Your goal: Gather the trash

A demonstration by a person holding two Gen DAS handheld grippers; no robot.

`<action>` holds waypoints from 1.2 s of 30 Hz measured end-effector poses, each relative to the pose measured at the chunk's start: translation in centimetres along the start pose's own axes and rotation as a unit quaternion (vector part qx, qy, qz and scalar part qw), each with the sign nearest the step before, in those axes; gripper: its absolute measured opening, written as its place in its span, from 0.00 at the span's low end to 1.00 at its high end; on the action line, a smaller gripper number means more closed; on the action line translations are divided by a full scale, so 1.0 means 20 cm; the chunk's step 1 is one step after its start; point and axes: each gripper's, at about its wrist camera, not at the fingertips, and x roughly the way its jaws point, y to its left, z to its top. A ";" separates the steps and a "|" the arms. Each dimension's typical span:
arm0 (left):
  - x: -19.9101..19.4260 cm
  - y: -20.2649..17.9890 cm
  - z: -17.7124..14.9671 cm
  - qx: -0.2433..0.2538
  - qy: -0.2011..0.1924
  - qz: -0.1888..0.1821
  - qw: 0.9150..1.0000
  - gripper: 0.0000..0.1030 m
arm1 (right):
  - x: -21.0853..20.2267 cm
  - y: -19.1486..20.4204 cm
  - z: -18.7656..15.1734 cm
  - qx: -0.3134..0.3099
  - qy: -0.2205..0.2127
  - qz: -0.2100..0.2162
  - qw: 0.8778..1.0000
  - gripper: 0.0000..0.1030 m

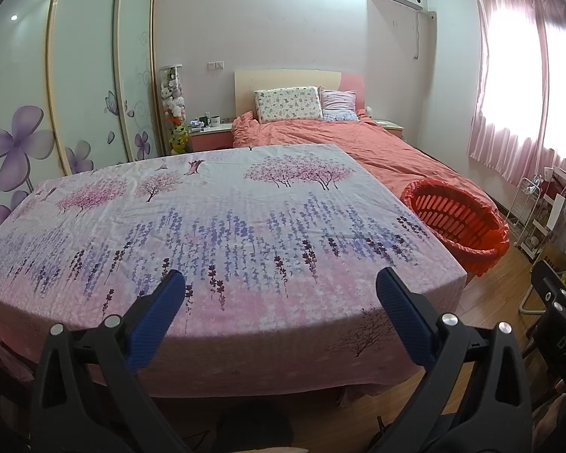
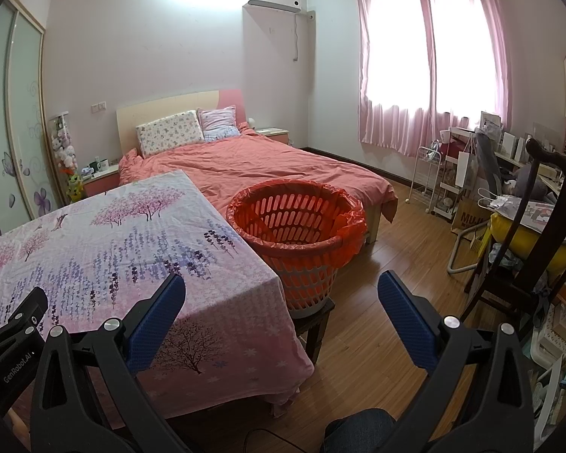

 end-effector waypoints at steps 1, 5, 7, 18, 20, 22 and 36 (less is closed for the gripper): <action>0.00 0.00 0.00 0.000 0.000 0.000 1.000 0.96 | 0.00 0.01 0.00 0.000 0.000 0.000 1.000 0.98; 0.00 0.00 0.00 0.000 0.000 0.000 1.000 0.96 | 0.00 0.00 0.00 0.000 0.001 0.000 1.000 0.98; 0.00 0.00 0.00 0.000 0.000 0.000 1.000 0.96 | 0.00 0.00 0.00 0.000 0.001 0.000 1.000 0.98; 0.00 0.00 0.00 0.001 0.000 0.000 1.000 0.96 | 0.00 0.00 0.01 0.000 0.000 0.001 1.000 0.98; 0.00 0.00 0.00 0.001 0.000 0.000 1.000 0.96 | 0.00 0.00 0.01 0.001 0.000 0.000 1.000 0.98; 0.00 0.01 0.00 0.001 0.001 0.000 1.000 0.96 | 0.01 -0.01 0.00 0.001 0.001 0.001 1.000 0.98; 0.01 0.03 -0.01 0.002 -0.001 0.005 1.000 0.96 | 0.00 -0.01 0.01 0.001 0.002 0.002 1.000 0.98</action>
